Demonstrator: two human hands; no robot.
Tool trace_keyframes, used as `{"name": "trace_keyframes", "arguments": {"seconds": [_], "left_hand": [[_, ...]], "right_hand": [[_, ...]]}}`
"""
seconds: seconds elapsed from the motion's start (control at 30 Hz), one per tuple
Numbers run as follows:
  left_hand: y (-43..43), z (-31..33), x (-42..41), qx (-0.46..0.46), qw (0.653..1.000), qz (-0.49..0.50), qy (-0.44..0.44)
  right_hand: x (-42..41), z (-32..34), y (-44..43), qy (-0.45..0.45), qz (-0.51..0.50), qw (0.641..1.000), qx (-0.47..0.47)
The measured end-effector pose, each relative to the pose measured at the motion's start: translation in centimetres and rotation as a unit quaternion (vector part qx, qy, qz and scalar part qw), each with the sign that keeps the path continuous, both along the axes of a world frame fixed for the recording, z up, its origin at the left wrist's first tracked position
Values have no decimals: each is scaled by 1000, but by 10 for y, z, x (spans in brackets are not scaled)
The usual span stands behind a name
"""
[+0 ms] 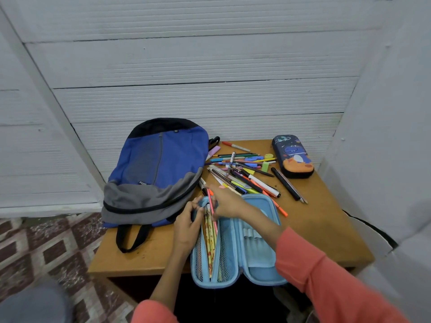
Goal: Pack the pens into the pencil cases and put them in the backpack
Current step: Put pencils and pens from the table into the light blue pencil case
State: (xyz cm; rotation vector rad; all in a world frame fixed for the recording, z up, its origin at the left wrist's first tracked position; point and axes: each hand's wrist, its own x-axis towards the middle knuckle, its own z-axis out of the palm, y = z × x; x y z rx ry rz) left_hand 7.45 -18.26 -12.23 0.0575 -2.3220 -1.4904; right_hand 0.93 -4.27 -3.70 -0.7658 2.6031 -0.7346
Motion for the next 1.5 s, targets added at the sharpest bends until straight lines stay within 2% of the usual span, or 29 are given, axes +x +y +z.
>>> {"name": "trace_keyframes", "arguments": {"seconds": [0.13,0.33,0.47,0.7,1.03,1.27,1.4,1.5], "left_hand": [[1,0,0,5,1000,-2,-1],[-1,-2,1,-6,1000,7,-5],[0,0,1,-10,1000,10,-12],[0,0,1,-4,1000,-1,-6],[0,1,2,18,1000,-7,-15],[2,4,3,23,1000,-6,-20],[1,4,2,27,999,-9,-21],[2,4,2,31,999,-8,-22]], "right_hand": [[-1,0,-1,49,-20,997,47],[0,-1,-3,11,-82,997,-2],[7,-6,-6,8,-69,997,17],[13,-6,-2,51,-50,996,46],[7,-18,4,21,-37,998,45],[-15,-13,18,27,-167,983,-72],[-40,-6,51,55,-259,960,-90],[-58,-6,81,82,-331,938,-65]]}}
